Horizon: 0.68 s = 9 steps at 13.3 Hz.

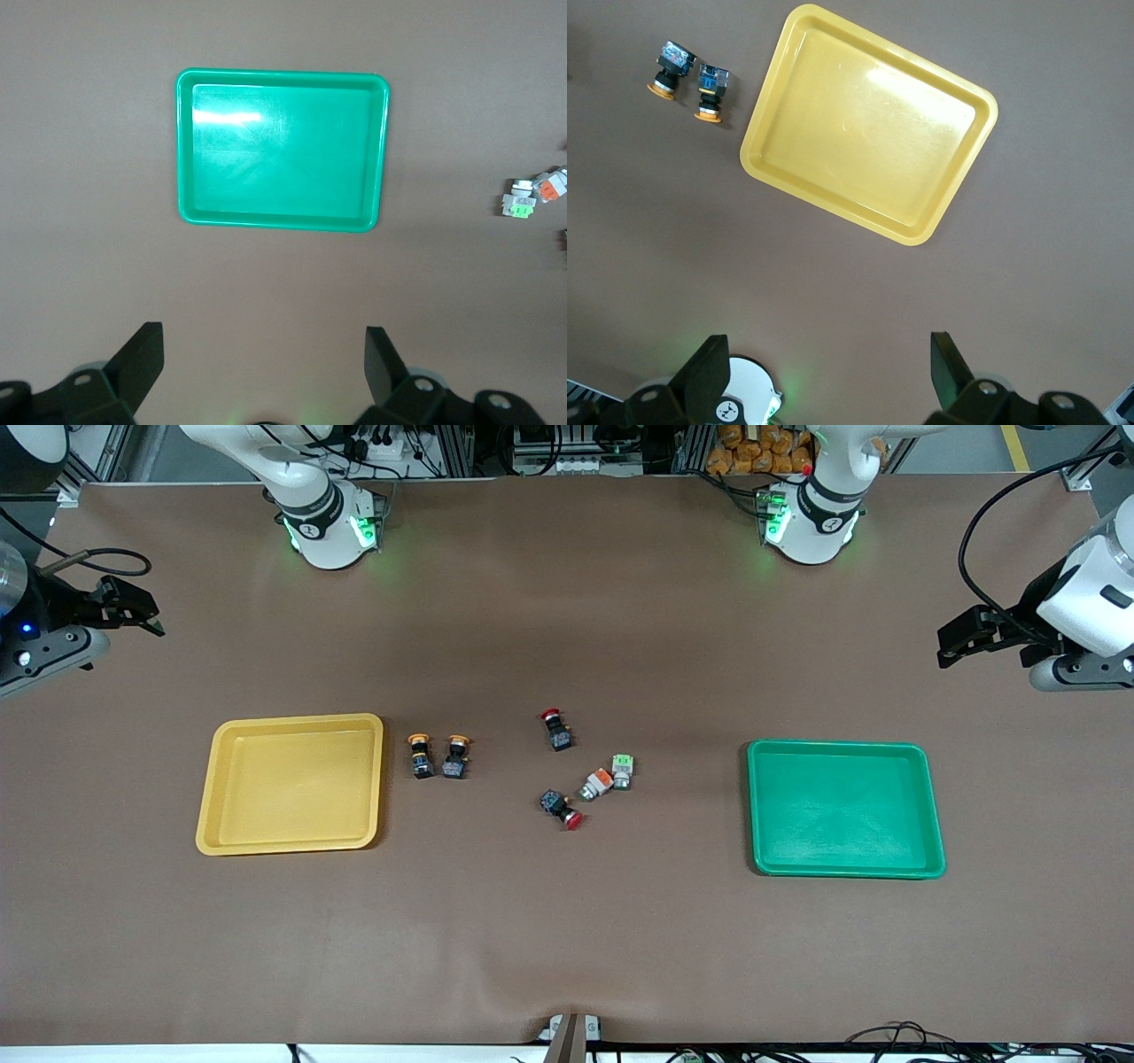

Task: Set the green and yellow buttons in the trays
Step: 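Move the right gripper to the blue switches while the left gripper reaches the green switch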

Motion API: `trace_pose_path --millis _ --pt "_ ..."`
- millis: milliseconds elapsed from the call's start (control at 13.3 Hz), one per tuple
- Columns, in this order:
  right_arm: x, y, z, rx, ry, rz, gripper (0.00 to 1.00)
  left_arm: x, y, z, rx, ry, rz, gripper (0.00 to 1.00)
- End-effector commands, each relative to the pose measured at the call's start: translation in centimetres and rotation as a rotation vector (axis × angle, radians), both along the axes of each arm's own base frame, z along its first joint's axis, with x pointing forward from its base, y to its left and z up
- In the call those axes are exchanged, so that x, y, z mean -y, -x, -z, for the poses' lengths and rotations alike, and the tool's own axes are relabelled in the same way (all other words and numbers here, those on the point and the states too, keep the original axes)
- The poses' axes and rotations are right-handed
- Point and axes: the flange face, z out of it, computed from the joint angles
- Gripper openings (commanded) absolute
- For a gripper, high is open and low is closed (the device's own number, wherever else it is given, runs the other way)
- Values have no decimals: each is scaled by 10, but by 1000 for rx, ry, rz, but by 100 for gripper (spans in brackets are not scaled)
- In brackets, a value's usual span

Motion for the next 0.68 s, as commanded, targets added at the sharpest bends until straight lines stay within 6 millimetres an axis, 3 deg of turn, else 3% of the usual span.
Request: trace_pose_path --millis 0,225,451,601 --pt "3 3 -7 5 11 -11 100 -1 5 -1 6 4 6 100" --pt "-2 3 -8 8 6 -5 100 -1 3 1 3 4 6 100" --pt "-27 2 -12 23 19 28 100 0 -2 9 -8 5 6 100" --pt "-29 1 -12 26 19 26 100 4 -9 14 -3 4 13 100"
